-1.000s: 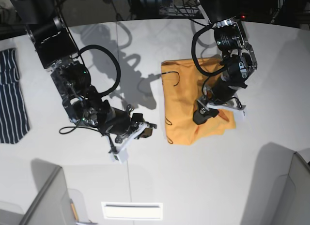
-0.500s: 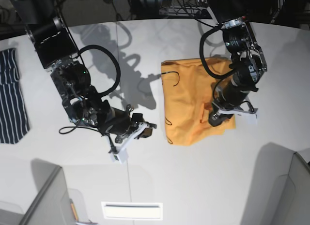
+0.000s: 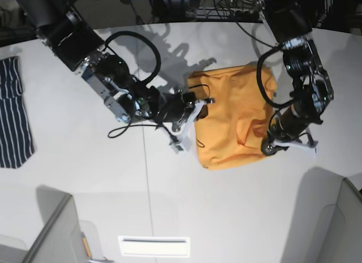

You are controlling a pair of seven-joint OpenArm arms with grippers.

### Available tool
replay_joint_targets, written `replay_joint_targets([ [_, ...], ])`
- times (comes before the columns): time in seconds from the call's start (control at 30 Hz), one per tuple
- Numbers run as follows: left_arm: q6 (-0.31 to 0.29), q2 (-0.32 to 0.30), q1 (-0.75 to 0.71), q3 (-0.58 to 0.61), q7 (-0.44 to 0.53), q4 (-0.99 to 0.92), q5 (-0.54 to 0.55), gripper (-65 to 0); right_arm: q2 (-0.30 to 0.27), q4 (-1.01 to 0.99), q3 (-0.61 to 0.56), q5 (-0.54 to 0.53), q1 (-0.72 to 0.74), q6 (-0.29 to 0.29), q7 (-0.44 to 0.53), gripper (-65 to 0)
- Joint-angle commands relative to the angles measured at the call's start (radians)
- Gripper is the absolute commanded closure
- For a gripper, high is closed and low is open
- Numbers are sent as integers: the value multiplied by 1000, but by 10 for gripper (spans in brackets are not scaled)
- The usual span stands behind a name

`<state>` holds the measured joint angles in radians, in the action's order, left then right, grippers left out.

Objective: Fold the T-shirt properly

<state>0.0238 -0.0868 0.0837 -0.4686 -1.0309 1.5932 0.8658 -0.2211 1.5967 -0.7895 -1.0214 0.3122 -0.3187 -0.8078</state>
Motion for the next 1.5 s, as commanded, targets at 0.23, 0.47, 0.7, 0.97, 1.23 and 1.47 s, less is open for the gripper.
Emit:
replay_joint_targets([
  [0.23,-6,-74,87,0,-36,-109,16,0,61,-92,6,25,8,8,23,0],
  [0.47,-6,-136,169,-2,-107,-271,16,0,139,-203,6,189,5,11,20,0],
  [0.7,-9,-218,209,0,-110,-393,17,0,133,-203,9,204,5,11,20,0],
  [0.97,-11,-293,204,0,-187,-385,142,-286,168,-103,9,204,9,11,18,0],
  [1.23,-11,-502,-26,-97,-196,-383,409,-546,214,-83,6,203,55,10,18,0],
  [1.47,-111,-548,-336,-367,-197,-195,341,-382,226,-31,-60,207,61,5,18,0],
])
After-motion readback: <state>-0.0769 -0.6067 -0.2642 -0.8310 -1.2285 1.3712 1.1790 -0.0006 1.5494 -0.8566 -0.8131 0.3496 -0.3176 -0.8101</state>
